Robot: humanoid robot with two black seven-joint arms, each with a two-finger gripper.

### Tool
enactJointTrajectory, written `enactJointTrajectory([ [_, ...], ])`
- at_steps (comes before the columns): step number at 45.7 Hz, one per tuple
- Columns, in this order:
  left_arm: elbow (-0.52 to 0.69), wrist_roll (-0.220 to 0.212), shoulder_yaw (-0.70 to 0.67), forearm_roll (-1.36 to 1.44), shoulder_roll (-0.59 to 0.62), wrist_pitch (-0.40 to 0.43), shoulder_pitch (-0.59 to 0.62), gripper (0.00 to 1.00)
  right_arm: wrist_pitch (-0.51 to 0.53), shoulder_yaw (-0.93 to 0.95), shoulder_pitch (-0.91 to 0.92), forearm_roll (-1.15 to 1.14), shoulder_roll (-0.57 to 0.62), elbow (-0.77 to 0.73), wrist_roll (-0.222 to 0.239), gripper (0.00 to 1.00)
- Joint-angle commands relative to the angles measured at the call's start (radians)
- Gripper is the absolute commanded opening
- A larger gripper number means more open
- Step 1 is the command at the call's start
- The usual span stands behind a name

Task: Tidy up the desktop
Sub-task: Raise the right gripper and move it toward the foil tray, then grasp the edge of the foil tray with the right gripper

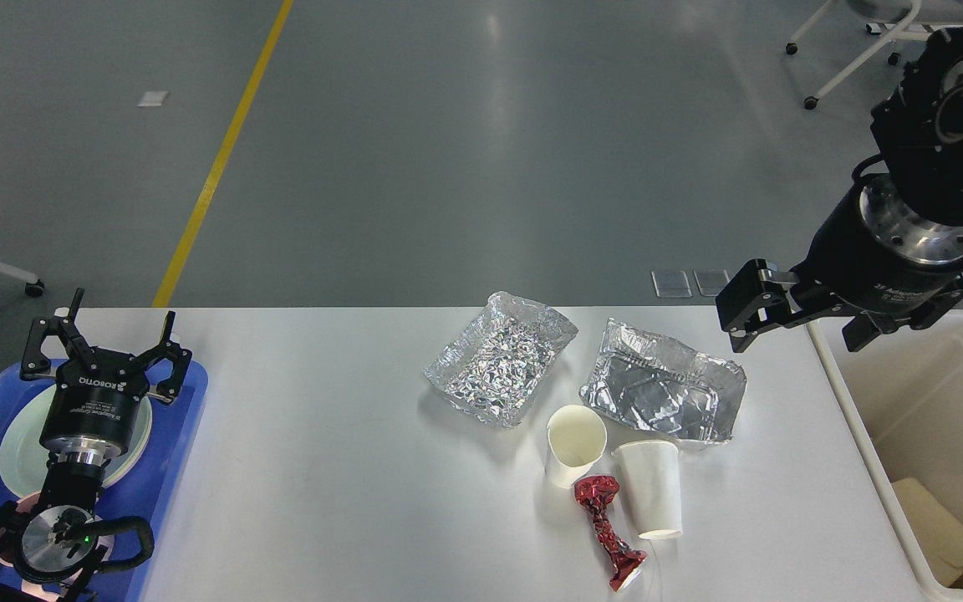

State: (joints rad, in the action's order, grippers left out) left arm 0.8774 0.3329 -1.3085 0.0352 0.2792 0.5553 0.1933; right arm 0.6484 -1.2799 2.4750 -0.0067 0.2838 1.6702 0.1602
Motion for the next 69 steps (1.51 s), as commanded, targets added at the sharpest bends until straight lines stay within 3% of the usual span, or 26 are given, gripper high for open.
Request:
enactJointTrajectory([
  [1, 0.0, 0.0, 0.0, 0.0, 0.0, 0.0, 0.0, 0.96, -0.094, 0.014, -0.122, -0.001, -0.002, -0.058, 0.001, 1.0],
  [11, 0.0, 0.0, 0.0, 0.0, 0.0, 0.0, 0.0, 0.96, -0.162, 0.037, -0.393, 0.06, -0.002, -0.26, 0.004, 1.0],
  [22, 0.0, 0.0, 0.0, 0.0, 0.0, 0.0, 0.0, 0.96, -0.154, 0.034, -0.657, 0.514, -0.002, -0.452, 0.005, 1.0],
  [38, 0.0, 0.0, 0.0, 0.0, 0.0, 0.0, 0.0, 0.96, -0.162, 0.05, -1.019, 0.925, -0.064, -0.713, 0.005, 1.0],
  [44, 0.0, 0.0, 0.0, 0.0, 0.0, 0.0, 0.0, 0.96, -0.179, 0.051, -1.094, 1.04, -0.098, -0.768, 0.005, 0.99],
  [59, 0.0, 0.0, 0.0, 0.0, 0.0, 0.0, 0.0, 0.96, -0.411, 0.063, -1.151, 1.125, -0.135, -0.78, 0.002, 1.0],
  [69, 0.0, 0.0, 0.0, 0.0, 0.0, 0.0, 0.0, 0.96, -0.441, 0.119, -1.18, 1.125, -0.135, -0.807, 0.005, 0.99],
])
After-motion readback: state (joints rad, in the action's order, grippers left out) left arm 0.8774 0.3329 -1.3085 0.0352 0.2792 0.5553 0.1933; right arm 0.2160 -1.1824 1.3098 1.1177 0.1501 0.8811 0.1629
